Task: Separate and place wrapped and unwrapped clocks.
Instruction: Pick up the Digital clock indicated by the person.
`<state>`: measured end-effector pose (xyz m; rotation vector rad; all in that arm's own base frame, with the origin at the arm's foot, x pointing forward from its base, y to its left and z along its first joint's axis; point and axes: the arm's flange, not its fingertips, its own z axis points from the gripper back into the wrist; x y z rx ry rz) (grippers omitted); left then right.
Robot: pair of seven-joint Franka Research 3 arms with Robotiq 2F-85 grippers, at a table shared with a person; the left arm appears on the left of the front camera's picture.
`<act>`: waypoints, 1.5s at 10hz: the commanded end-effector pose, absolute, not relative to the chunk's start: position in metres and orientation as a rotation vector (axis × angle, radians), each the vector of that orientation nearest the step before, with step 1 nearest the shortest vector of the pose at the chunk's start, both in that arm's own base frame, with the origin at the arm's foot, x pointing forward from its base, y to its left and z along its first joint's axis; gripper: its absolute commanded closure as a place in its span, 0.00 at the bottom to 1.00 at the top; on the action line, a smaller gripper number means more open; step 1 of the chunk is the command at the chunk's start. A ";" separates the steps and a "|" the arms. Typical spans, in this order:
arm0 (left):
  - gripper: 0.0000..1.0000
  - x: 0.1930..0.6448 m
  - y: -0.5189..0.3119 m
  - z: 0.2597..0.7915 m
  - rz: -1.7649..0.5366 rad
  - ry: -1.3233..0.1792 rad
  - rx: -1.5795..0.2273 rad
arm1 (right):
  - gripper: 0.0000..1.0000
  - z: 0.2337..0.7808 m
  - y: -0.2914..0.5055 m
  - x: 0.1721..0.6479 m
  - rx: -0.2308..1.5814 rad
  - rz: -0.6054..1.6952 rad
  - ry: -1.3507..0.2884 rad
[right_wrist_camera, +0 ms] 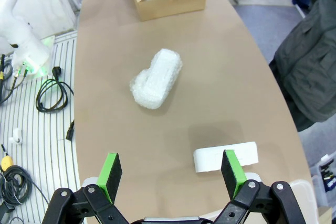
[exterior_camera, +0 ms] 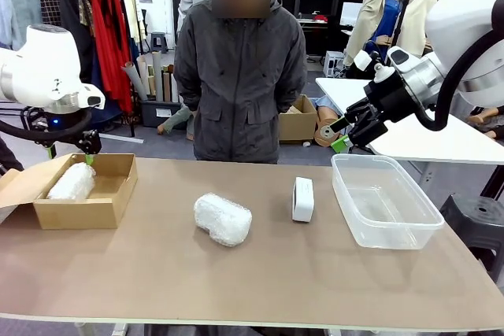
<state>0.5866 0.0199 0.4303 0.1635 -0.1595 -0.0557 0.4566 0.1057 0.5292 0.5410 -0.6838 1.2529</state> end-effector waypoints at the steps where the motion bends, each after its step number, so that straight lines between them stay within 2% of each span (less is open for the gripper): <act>1: 0.00 0.587 0.020 0.430 -0.056 -0.160 0.163 | 0.00 0.531 0.106 0.457 0.546 1.261 -0.688; 4: 0.00 0.567 0.005 0.459 -0.272 -0.119 0.041 | 0.00 0.531 0.106 0.457 0.546 1.261 -0.688; 6: 0.00 0.557 -0.003 0.487 -0.435 -0.153 -0.084 | 0.00 0.531 0.106 0.457 0.546 1.261 -0.688; 10: 0.00 0.543 -0.035 0.534 -0.822 -0.317 -0.322 | 0.00 0.531 0.106 0.457 0.546 1.261 -0.688; 12: 0.00 0.538 -0.041 0.553 -1.058 -0.482 -0.403 | 0.00 0.531 0.106 0.457 0.546 1.261 -0.688; 15: 0.00 0.545 -0.038 0.573 -1.212 -0.643 -0.519 | 0.00 0.531 0.106 0.457 0.546 1.261 -0.688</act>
